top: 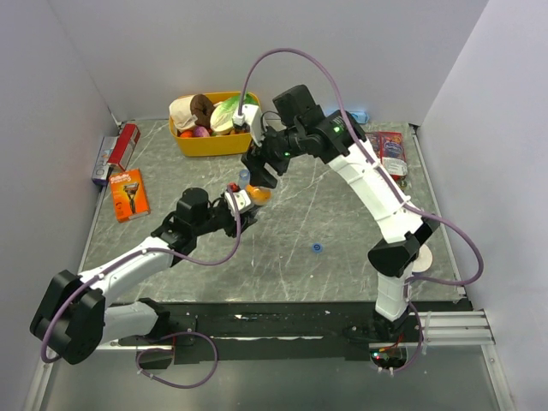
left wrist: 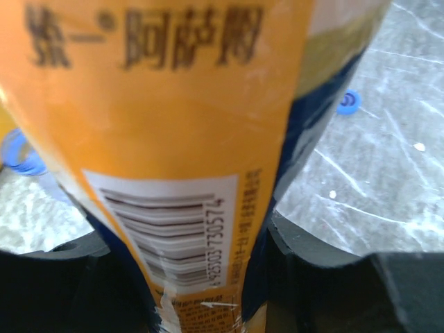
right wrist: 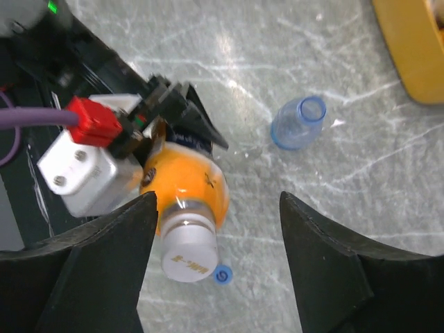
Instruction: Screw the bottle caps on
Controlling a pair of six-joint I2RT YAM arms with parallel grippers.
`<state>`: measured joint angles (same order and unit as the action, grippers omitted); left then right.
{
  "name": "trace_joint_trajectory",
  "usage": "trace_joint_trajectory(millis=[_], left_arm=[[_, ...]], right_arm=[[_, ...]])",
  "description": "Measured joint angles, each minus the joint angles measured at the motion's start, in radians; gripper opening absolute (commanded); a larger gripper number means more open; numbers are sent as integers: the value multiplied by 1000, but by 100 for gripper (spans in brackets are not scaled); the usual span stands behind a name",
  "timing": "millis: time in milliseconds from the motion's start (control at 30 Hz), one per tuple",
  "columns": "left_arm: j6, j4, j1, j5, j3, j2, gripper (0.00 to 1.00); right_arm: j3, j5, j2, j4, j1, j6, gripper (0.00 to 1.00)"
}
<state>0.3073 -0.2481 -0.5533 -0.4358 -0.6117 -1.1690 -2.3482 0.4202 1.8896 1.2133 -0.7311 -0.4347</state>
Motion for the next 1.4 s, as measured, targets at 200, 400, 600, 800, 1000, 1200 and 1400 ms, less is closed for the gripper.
trace_joint_trajectory(millis=[200, 400, 600, 800, 1000, 1200, 1400], left_arm=[[-19, -2, -1, -40, 0, -31, 1], [18, 0, 13, -101, 0, -40, 1], [153, 66, 47, -202, -36, -61, 1], [260, 138, 50, -253, -89, -97, 1], [322, 189, 51, -270, -114, -105, 1], [362, 227, 51, -280, -129, -105, 1], [377, 240, 51, -285, -137, -106, 1]], right_arm=[[52, 61, -92, -94, 6, 7, 83], [123, 179, -218, -136, 82, -70, 79], [148, 237, -256, -9, 118, -364, 82], [317, 241, -312, 72, 95, -638, 83], [478, 217, -394, 60, 44, -797, 81], [492, 212, -410, 19, 22, -855, 77], [515, 196, -410, -16, 14, -879, 69]])
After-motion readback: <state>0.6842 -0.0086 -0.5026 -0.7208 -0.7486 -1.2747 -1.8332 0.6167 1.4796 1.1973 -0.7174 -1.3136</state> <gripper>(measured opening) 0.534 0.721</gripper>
